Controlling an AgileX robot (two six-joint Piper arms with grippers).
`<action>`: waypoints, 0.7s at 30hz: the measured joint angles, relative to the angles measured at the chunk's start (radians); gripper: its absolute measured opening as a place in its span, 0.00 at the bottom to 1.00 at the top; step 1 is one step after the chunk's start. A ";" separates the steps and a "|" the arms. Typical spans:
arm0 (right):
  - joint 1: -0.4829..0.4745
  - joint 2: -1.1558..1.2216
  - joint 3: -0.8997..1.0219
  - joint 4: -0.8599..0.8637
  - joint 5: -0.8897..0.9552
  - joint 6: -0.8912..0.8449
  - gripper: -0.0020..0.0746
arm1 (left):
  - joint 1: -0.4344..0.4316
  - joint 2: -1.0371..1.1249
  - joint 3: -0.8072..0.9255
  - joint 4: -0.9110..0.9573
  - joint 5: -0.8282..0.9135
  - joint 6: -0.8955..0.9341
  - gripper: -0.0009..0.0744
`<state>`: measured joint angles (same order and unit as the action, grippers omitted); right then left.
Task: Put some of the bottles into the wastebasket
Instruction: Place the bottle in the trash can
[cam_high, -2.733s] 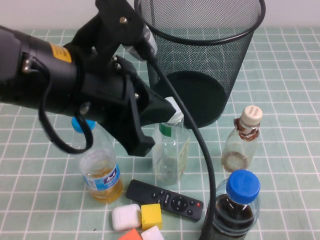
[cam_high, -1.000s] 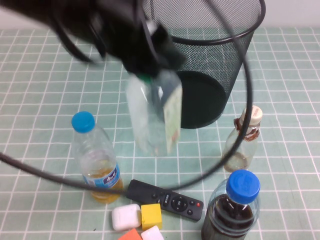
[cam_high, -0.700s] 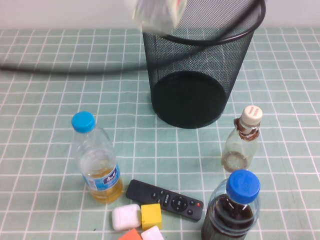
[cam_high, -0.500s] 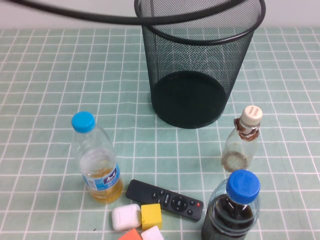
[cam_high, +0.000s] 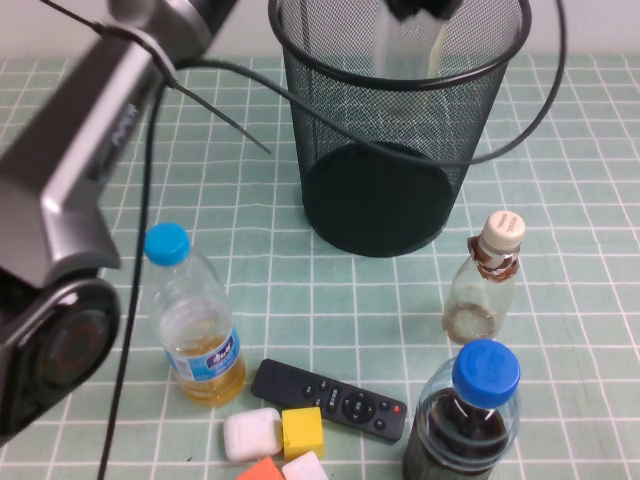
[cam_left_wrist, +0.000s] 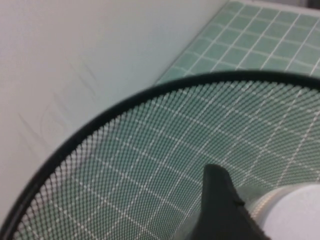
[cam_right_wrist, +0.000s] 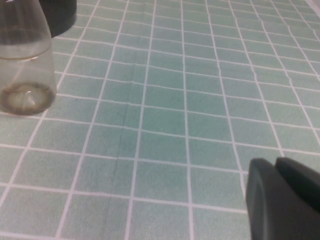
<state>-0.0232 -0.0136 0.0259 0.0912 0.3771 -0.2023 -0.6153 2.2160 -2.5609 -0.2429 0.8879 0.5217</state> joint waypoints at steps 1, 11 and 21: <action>0.000 0.000 0.000 0.000 0.000 0.000 0.02 | 0.004 0.019 0.000 0.000 0.000 0.000 0.45; 0.000 0.000 0.000 0.000 0.000 0.000 0.02 | 0.041 0.089 0.008 -0.076 0.004 0.000 0.45; 0.000 0.000 0.000 -0.035 -0.020 0.000 0.02 | 0.069 0.091 0.008 -0.110 0.038 -0.056 0.60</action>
<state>-0.0232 -0.0136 0.0259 0.0564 0.3566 -0.2023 -0.5467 2.3073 -2.5531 -0.3531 0.9263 0.4653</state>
